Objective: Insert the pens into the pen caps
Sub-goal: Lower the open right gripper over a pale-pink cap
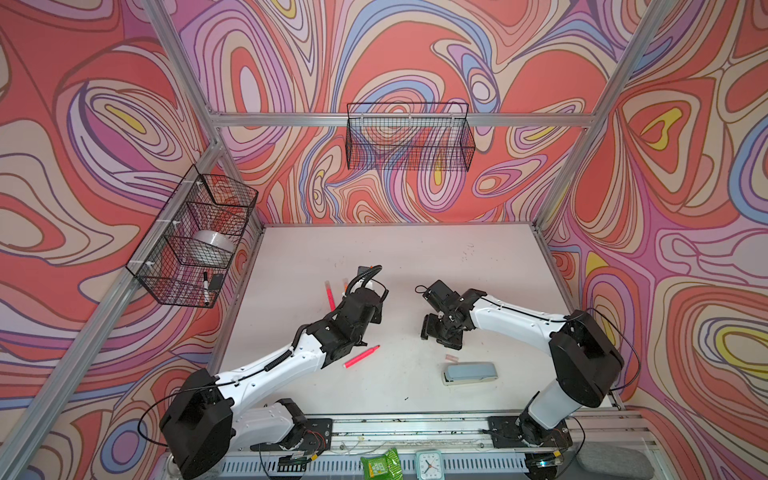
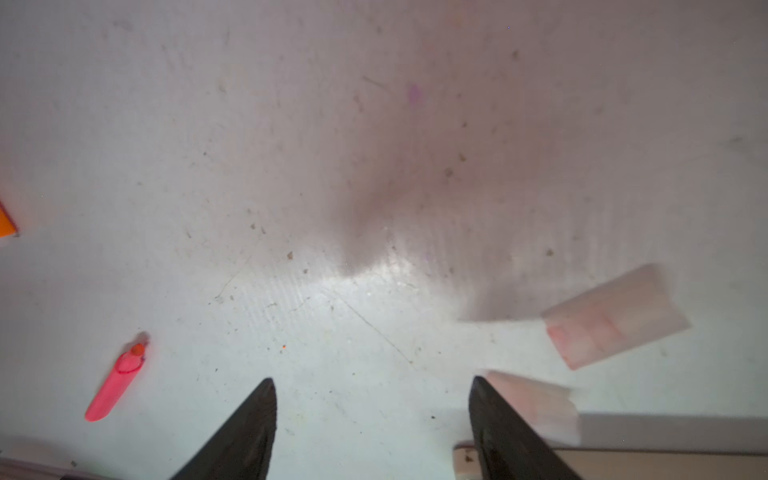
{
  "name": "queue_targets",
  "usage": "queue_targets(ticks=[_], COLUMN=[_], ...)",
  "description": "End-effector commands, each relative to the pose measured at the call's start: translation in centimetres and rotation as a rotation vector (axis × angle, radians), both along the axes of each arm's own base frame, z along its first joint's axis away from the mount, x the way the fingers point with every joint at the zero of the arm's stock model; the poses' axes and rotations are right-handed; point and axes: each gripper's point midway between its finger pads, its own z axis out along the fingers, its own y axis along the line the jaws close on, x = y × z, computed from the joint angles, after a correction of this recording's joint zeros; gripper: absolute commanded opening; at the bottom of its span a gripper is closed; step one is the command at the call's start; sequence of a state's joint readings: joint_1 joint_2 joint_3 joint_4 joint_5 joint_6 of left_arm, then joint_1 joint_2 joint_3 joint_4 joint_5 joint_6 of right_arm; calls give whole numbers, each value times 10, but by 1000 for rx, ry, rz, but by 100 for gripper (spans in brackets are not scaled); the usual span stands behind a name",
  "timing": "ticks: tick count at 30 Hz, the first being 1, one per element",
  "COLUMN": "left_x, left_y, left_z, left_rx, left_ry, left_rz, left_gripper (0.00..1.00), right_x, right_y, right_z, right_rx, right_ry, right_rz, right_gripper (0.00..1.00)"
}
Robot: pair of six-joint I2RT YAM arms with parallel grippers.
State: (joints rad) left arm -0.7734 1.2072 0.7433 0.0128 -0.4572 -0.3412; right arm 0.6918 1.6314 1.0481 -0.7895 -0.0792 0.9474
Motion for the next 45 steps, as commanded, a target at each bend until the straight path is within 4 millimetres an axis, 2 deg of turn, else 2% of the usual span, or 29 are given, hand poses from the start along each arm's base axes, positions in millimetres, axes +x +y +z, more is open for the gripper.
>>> queue_targets(ticks=[1,6,9,17,22,29,36,42,45], left_x=[-2,-3,-4,-5,-6,-5,-5,-5,-4], left_y=[3,4,6,7,5,4,5,4,4], left_z=[5,7,9,12,11,9,10,9,8], left_rx=[-8,-13,-14,-23,-26,-23,-22,-22,-22], left_ry=[-14,-16,-23,-26,-22,-17,-19,-16,-15], left_rz=[7,10,15,13,8,7,9,7,7], left_gripper=[0,0,0,0,0,0,0,0,0], right_x=[-15,-40,-52,-60,-52,-43,-19,-3,6], right_y=[-38,-48,-46,-39,-28,-13,-5,-6,4], right_z=[11,3,-4,-23,-23,-34,-33,-42,-44], right_rx=[-159,-149,-108,-76,-43,-20,-81,-135,-103], right_ry=[3,76,109,165,135,108,20,-32,-58], right_rz=[-10,-37,-42,-41,-29,-25,26,42,48], right_gripper=[77,78,85,87,87,76,75,74,73])
